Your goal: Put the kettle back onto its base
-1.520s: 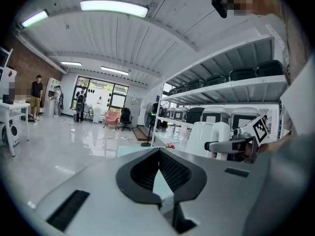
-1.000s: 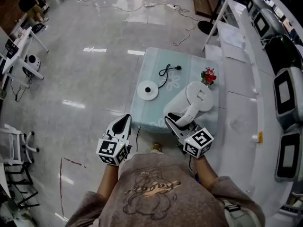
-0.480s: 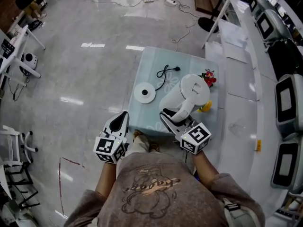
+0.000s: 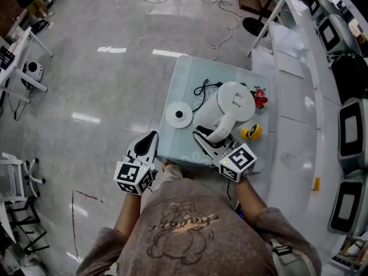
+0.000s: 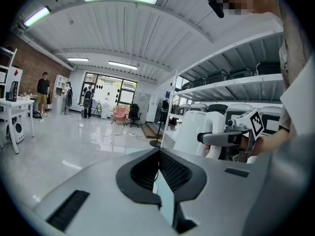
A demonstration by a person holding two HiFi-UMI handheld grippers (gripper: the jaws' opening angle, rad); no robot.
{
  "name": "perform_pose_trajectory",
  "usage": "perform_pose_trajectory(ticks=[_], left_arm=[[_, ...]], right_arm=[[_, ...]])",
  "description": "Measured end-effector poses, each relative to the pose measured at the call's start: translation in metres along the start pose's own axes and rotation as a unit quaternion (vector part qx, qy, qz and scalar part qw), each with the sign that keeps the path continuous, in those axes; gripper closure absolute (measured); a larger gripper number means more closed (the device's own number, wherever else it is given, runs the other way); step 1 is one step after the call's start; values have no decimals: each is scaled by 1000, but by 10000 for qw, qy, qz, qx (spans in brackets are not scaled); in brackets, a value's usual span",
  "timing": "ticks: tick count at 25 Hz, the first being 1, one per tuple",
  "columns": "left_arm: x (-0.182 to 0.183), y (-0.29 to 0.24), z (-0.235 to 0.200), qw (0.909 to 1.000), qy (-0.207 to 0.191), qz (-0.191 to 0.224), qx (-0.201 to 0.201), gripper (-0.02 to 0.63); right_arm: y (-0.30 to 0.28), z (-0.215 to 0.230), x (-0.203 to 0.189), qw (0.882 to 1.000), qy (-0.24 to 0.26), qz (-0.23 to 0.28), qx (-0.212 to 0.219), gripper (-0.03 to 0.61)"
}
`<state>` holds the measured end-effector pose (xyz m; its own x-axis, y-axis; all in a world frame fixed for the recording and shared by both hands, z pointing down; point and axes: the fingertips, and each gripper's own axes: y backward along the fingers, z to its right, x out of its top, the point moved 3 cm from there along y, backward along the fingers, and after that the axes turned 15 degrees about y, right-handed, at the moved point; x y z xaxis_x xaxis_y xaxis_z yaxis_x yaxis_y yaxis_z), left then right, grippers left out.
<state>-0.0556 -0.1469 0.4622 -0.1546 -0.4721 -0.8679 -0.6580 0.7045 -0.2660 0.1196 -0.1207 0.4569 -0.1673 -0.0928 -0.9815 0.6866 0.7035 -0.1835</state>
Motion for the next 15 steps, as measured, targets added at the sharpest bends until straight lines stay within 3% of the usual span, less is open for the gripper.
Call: perform_pose_trajectory(ticks=[8, 15], left_arm=[[3, -8, -22, 9999, -73, -100, 6, 592], [10, -8, -38, 9999, 102, -83, 81, 592]], right_arm=[[-41, 6, -11, 9999, 58, -21, 145, 492], [-78, 3, -26, 9990, 141, -175, 374, 492]])
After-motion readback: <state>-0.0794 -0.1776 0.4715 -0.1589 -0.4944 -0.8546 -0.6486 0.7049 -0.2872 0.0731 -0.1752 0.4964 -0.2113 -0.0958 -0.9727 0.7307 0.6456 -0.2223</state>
